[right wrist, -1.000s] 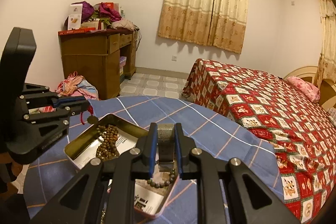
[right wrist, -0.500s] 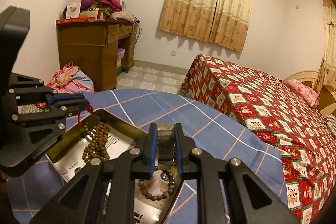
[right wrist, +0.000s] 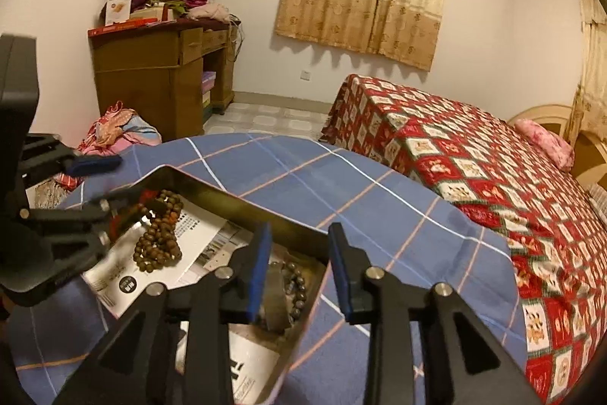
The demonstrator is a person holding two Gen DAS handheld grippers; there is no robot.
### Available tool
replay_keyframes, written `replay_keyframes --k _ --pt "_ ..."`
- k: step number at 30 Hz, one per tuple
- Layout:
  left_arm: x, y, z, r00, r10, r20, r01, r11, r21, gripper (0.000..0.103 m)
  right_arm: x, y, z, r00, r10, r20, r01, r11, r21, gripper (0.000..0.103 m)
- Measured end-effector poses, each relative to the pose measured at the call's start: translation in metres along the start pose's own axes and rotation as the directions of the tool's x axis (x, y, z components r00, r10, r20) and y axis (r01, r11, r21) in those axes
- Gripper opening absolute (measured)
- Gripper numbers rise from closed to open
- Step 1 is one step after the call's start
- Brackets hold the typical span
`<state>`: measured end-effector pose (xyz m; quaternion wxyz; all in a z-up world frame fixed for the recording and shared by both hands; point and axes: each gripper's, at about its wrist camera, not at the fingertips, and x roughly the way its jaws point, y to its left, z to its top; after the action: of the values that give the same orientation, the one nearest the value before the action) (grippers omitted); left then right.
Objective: Organize jewelry
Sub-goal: 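Carry the pendant and watch into the tin box and open both tools, then withdraw both tools from the tin toward the remaining jewelry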
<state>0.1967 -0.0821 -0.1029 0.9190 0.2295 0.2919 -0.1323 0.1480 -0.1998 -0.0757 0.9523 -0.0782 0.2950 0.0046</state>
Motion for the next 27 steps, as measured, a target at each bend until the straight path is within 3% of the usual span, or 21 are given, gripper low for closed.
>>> replay_keyframes --k 3,8,23,27 --pt "-0.004 0.0 -0.006 1.0 0.003 0.023 -0.003 1.0 -0.011 0.077 -0.005 0.0 -0.004 1.0 0.003 -0.003 -0.003 1.0 0.015 0.049" --pt "-0.002 0.001 -0.01 1.0 0.013 0.006 -0.013 1.0 -0.014 0.077 -0.01 -0.003 -0.01 1.0 -0.003 -0.021 0.004 0.999 0.033 0.05" --pt "-0.024 0.005 -0.016 0.999 0.033 0.0 -0.033 0.998 -0.045 0.077 -0.045 -0.007 -0.03 1.0 -0.007 -0.029 0.01 0.995 0.095 0.075" --pt "-0.031 0.007 -0.023 0.999 0.034 -0.009 -0.035 0.998 -0.059 0.078 -0.053 -0.005 -0.041 0.999 -0.018 -0.037 0.021 0.996 0.088 0.077"
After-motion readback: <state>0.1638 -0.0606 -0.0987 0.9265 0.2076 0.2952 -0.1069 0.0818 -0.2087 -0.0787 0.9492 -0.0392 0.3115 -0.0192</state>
